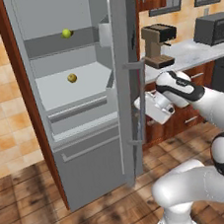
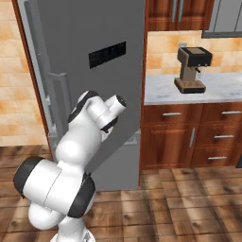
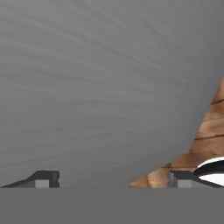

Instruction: Place the pear in the correct fridge rack based on whether it is a fruit or vegetable. Finally, close the fridge door.

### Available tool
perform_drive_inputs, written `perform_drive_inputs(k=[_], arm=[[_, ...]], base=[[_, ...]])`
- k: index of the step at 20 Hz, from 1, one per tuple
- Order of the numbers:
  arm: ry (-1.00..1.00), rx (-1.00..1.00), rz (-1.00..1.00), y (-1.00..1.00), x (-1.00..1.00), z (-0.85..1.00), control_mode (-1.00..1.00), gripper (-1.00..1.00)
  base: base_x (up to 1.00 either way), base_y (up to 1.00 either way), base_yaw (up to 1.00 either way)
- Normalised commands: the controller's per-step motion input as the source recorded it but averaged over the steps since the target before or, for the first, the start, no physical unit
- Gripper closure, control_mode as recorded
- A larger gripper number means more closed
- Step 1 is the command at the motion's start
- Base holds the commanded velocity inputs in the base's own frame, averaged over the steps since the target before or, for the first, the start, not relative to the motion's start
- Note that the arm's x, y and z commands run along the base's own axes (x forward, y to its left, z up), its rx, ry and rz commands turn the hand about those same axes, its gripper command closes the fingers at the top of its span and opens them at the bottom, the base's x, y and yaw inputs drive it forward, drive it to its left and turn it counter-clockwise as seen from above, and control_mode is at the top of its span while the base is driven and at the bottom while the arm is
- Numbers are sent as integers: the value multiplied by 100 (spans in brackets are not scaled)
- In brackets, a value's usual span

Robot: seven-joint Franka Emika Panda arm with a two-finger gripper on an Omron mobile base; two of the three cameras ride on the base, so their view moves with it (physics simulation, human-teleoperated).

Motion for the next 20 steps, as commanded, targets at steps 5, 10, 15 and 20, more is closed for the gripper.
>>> perform_drive_inputs(k=[5, 10, 15, 20], arm=[[-3, -1, -6, 67, 31, 0, -100, -100], [-6, 0, -4, 49, 28, -1, -100, -100], [-5, 0, -4, 35, 32, -6, -100, -100], [-6, 0, -11, 29, 38, -4, -100, -100]], base=[[0, 0, 0], [0, 0, 0], [0, 0, 0], [0, 0, 0]])
